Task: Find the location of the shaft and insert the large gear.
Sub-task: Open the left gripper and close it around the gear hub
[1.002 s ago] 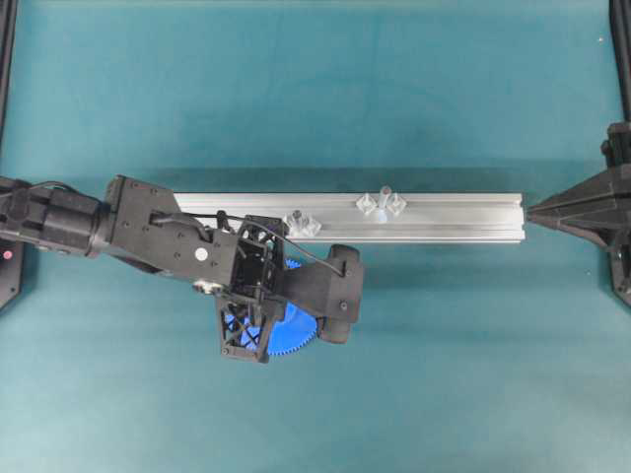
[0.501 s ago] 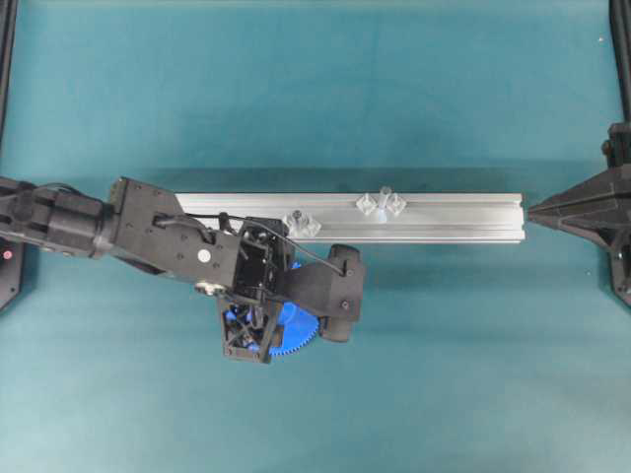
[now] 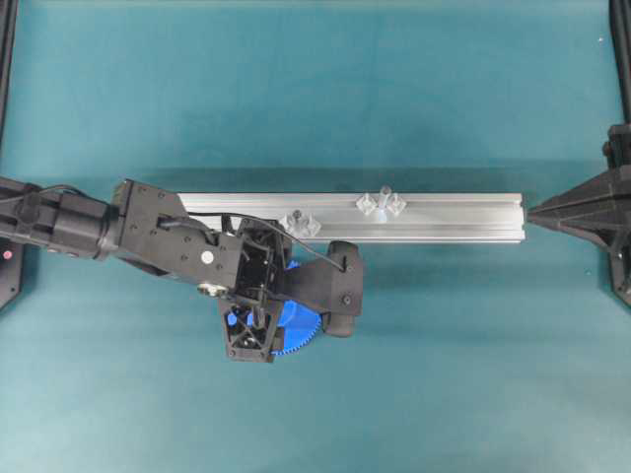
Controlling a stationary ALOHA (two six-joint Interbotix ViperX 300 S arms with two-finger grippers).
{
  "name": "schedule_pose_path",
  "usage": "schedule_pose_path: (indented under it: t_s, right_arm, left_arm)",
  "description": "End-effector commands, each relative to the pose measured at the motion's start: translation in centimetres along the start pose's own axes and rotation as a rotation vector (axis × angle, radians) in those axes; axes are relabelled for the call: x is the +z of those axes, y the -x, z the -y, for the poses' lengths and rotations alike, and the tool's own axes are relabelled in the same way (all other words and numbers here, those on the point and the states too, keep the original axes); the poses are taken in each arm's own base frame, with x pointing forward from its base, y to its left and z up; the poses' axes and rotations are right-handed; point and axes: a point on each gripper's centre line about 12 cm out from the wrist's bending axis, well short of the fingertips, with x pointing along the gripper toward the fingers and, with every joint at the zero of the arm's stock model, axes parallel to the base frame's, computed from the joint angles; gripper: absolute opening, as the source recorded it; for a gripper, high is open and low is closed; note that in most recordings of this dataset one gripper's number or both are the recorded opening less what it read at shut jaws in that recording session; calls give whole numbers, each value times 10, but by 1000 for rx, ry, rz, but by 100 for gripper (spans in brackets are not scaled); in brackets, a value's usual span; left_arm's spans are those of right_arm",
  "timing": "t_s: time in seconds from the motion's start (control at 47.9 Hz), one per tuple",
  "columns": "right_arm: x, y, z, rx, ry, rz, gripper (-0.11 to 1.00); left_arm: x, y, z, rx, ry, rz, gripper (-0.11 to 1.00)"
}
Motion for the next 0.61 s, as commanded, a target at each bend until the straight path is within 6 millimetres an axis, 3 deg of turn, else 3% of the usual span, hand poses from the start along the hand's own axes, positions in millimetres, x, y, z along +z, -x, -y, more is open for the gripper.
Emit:
schedule_pose_path:
  t_s: [0.0, 0.417, 0.584]
  right_arm:
    - [5, 0, -1, 1, -9, 12, 3]
    - [2, 0, 0, -3, -9, -12, 3]
    - [0, 0, 0, -5, -9, -24, 3]
  left_arm:
    - [8, 10, 2, -1, -6, 37, 92]
    - [9, 3, 1, 0, -1, 35, 92]
    - [9, -9, 2, -2, 1, 52, 92]
